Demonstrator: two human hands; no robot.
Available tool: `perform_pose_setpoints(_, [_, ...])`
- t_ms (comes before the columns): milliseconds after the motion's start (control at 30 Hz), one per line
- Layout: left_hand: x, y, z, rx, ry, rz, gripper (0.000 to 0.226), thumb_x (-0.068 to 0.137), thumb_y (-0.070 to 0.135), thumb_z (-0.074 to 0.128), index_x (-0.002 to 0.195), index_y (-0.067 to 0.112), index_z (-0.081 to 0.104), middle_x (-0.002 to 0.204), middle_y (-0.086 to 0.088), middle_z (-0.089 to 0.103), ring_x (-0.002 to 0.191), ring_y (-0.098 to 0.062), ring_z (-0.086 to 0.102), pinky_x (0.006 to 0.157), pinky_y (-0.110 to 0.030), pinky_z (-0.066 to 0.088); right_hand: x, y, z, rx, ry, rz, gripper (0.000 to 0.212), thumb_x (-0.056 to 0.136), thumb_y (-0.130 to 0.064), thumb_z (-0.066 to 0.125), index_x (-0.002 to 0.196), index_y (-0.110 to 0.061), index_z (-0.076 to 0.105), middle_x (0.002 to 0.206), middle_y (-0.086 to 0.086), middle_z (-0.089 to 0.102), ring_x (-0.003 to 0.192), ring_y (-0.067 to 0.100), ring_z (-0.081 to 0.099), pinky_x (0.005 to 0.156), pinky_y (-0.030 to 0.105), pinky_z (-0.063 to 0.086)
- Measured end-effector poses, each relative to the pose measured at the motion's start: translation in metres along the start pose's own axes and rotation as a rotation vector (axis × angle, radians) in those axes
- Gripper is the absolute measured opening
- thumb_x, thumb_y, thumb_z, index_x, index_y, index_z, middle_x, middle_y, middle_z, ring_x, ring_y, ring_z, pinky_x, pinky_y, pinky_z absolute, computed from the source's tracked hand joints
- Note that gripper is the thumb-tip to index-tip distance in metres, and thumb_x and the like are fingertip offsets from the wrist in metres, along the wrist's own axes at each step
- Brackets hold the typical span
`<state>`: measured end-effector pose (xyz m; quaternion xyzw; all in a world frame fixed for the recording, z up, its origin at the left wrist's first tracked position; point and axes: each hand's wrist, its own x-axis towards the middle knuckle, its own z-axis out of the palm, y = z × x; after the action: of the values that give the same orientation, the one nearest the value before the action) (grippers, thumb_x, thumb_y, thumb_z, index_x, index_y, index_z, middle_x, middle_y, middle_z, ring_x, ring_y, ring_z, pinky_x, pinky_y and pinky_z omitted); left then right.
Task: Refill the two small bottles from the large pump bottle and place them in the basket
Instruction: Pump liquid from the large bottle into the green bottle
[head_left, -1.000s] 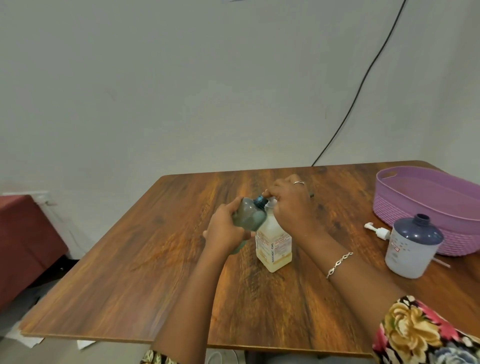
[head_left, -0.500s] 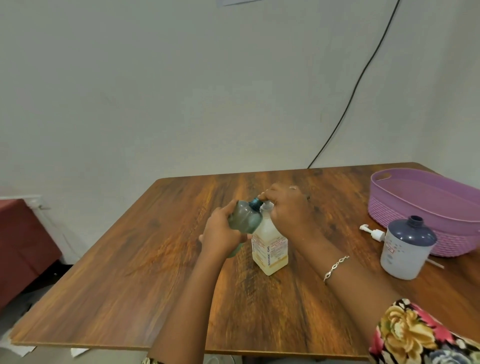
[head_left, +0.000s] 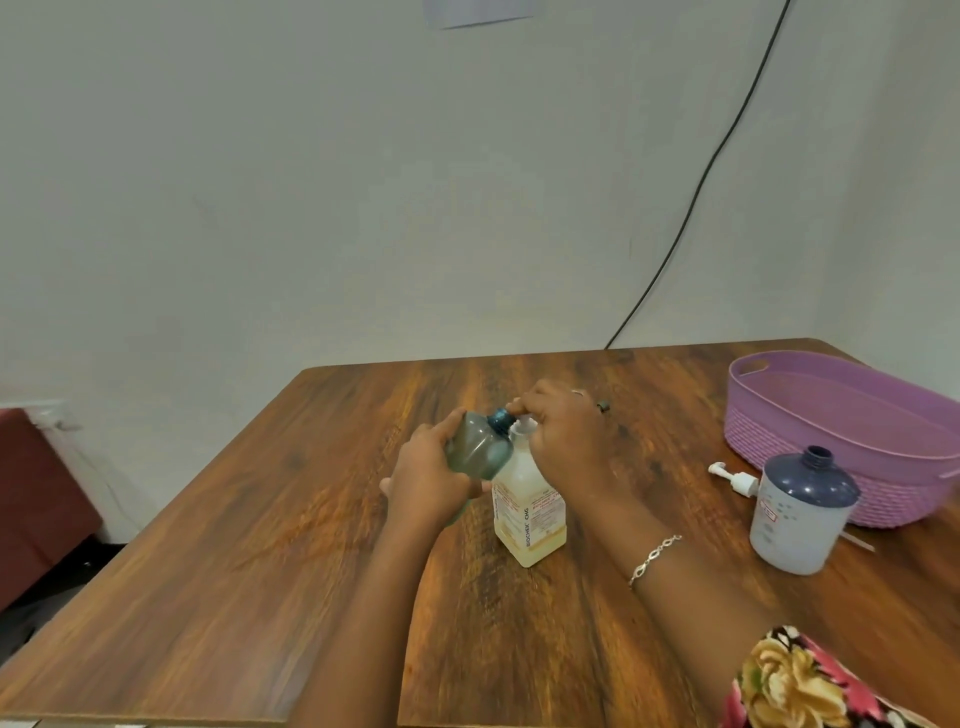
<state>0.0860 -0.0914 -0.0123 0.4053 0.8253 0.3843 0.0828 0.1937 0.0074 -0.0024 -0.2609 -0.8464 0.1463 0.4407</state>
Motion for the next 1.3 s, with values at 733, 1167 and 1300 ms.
perform_pose_setpoints(733, [-0.002, 0.006, -0.001, -0.094, -0.006, -0.025, 0.09, 0.066, 0.016, 0.082, 0.142, 0.028, 0.036, 0.127, 0.003, 0.048, 0.115, -0.019, 0.047, 0.099, -0.048, 0.039, 0.007, -0.003, -0.008, -0.021, -0.039, -0.019, 0.032, 0.075, 0.008, 0.051, 0.093, -0.007, 0.072, 0.086, 0.008, 0.066, 0.081, 0.024, 0.056, 0.073, 0.028, 0.04])
perform_pose_setpoints(1167, [0.0, 0.003, -0.003, -0.028, -0.038, -0.023, 0.091, 0.066, 0.013, 0.082, 0.142, 0.03, 0.035, 0.113, 0.01, 0.042, 0.109, -0.014, 0.044, 0.096, -0.04, 0.039, -0.002, -0.001, -0.003, 0.014, 0.007, 0.011, 0.03, 0.075, 0.008, 0.052, 0.09, -0.007, 0.073, 0.086, 0.007, 0.067, 0.081, 0.021, 0.056, 0.069, 0.024, 0.035])
perform_pose_setpoints(1300, [0.001, 0.008, -0.006, -0.047, -0.004, 0.007, 0.09, 0.066, 0.016, 0.082, 0.142, 0.031, 0.035, 0.114, 0.008, 0.045, 0.108, -0.014, 0.046, 0.097, -0.043, 0.04, 0.011, -0.001, -0.015, 0.037, -0.025, -0.01, 0.029, 0.08, 0.006, 0.049, 0.092, -0.006, 0.073, 0.09, 0.008, 0.069, 0.082, 0.023, 0.059, 0.084, 0.038, 0.044])
